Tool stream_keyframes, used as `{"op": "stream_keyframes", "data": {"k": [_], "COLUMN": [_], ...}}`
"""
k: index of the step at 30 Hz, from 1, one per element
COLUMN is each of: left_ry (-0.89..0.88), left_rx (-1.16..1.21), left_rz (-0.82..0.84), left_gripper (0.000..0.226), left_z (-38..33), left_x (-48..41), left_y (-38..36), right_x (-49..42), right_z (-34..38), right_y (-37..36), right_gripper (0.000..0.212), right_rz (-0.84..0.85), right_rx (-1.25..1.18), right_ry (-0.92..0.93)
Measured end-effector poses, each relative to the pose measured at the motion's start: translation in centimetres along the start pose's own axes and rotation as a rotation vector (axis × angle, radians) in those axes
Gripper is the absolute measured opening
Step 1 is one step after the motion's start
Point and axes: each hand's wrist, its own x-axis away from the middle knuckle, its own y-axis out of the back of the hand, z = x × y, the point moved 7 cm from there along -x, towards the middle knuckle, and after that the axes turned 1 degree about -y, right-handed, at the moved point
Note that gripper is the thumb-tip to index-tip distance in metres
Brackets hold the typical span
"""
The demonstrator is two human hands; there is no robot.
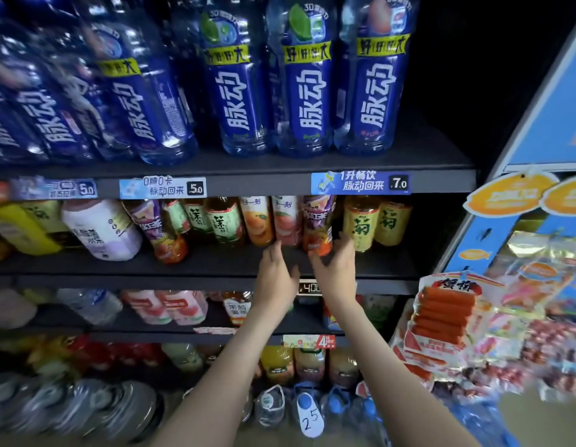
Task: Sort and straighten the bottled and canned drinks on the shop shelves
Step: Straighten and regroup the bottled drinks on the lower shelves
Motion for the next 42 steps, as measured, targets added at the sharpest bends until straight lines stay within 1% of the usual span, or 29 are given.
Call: {"op": "stream_keyframes", "data": {"k": [2,5,6,9,10,12,15,18,20,23,25,28,31,32,35,37,40,42], "left_ry": [-0.009,-0.028,-0.038,-0.092,-0.104,-0.095,-0.109,-0.139,-0.179,-0.208,-0.210,-0.119,-0.004,0.025,0.100,0.117,0.124,0.138], "left_rx": [-0.032,-0.039,-0.034,-0.027,-0.016,0.024,0.035,0.040,0.070,0.139,0.219,0.338,0.368,0.371,0.393,0.412,0.461,0.483], "left_rz": [0.011,-0.001,-0.011,-0.044,-0.051,-0.050,-0.043,0.037,0.115,0.183,0.141,0.019,-0.083,-0.115,-0.174,-0.207,-0.231,-0.199], "left_gripper": [0.055,0.047,0.045,0.040,0.040,0.039,0.041,0.045,0.050,0.058,0.059,0.057,0.066,0.064,0.050,0.044,0.043,0.043], "left_z": [1.0,2.3,2.7,3.6,4.0,4.5,4.6,3.5,2.4,0.6,-0.3,0.0,2.6,3.8,6.8,8.8,12.9,16.2], "left_x": [0.0,0.4,0.6,1.6,1.9,2.2,2.2,2.7,3.4,4.4,5.2,6.8,8.5,8.9,10.1,10.9,12.3,12.8], "left_y": [0.6,1.1,1.2,1.6,1.8,2.6,3.9,5.1,5.9,8.3,11.2,16.7,22.2,24.1,29.2,32.6,37.8,41.3], "right_x": [-1.0,-3.7,-4.7,-6.1,-6.1,-5.2,-2.5,1.1,3.6,6.6,8.0,9.7,11.6,12.4,14.8,16.5,19.7,22.0], "right_z": [0.5,1.0,1.1,0.9,0.8,0.8,1.6,2.3,3.5,7.7,11.8,18.0,23.6,25.3,29.7,32.1,35.8,37.7], "right_y": [-0.6,-1.7,-2.2,-2.9,-2.9,-2.4,-1.0,0.6,1.5,1.9,1.4,-0.5,-3.4,-4.5,-8.0,-10.8,-15.5,-19.2], "right_gripper": [0.077,0.091,0.090,0.064,0.058,0.055,0.051,0.046,0.049,0.048,0.048,0.050,0.051,0.050,0.047,0.048,0.052,0.052], "right_rz": [0.013,-0.032,-0.040,-0.068,-0.082,-0.110,-0.114,-0.076,-0.024,0.096,0.174,0.307,0.429,0.467,0.550,0.597,0.669,0.706], "right_rx": [-0.018,-0.023,-0.023,0.028,0.050,0.053,-0.014,-0.054,-0.057,-0.044,-0.046,-0.070,-0.106,-0.106,-0.113,-0.108,-0.111,-0.129], "right_ry": [-0.011,-0.012,-0.018,-0.058,-0.071,-0.068,-0.022,-0.030,-0.034,-0.013,0.040,0.133,0.217,0.246,0.323,0.368,0.418,0.417]}}
